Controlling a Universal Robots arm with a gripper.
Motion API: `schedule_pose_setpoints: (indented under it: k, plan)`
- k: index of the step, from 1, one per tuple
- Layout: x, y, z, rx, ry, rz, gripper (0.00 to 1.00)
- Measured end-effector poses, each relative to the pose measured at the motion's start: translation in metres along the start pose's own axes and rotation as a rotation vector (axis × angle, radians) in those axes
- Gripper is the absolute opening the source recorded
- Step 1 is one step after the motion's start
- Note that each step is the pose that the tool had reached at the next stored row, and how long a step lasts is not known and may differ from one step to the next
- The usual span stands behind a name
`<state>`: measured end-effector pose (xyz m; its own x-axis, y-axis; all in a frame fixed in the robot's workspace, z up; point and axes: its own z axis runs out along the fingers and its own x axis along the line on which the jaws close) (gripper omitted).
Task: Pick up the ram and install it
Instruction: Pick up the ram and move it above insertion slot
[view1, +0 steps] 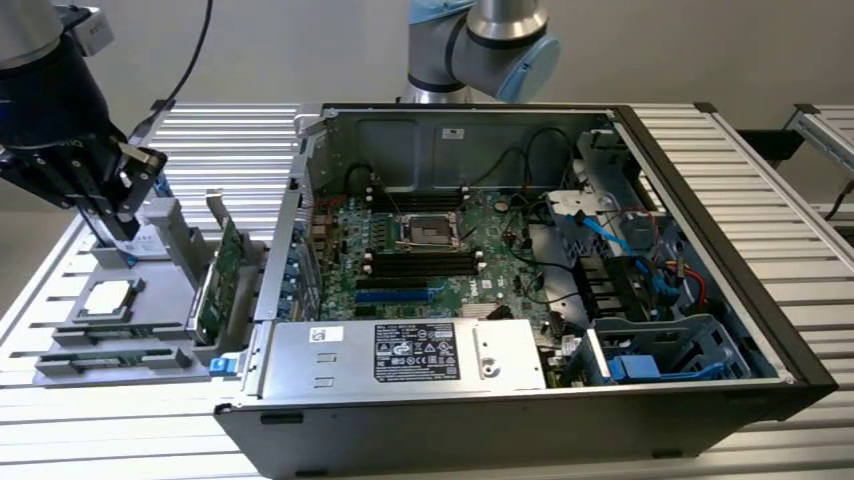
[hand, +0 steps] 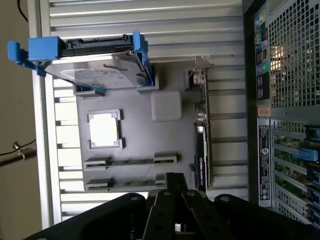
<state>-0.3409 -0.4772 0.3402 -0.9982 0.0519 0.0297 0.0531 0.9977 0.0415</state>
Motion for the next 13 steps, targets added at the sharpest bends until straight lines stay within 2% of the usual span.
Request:
schedule_pose_setpoints:
  k: [5, 13]
  plan:
    - [0.001, -0.0046, 0.0050, 0.0011, 0.0057, -0.019, 0.11]
    - [0.005, -0.0098, 0.0111, 0.0019, 0.0096, -0.042, 0.11]
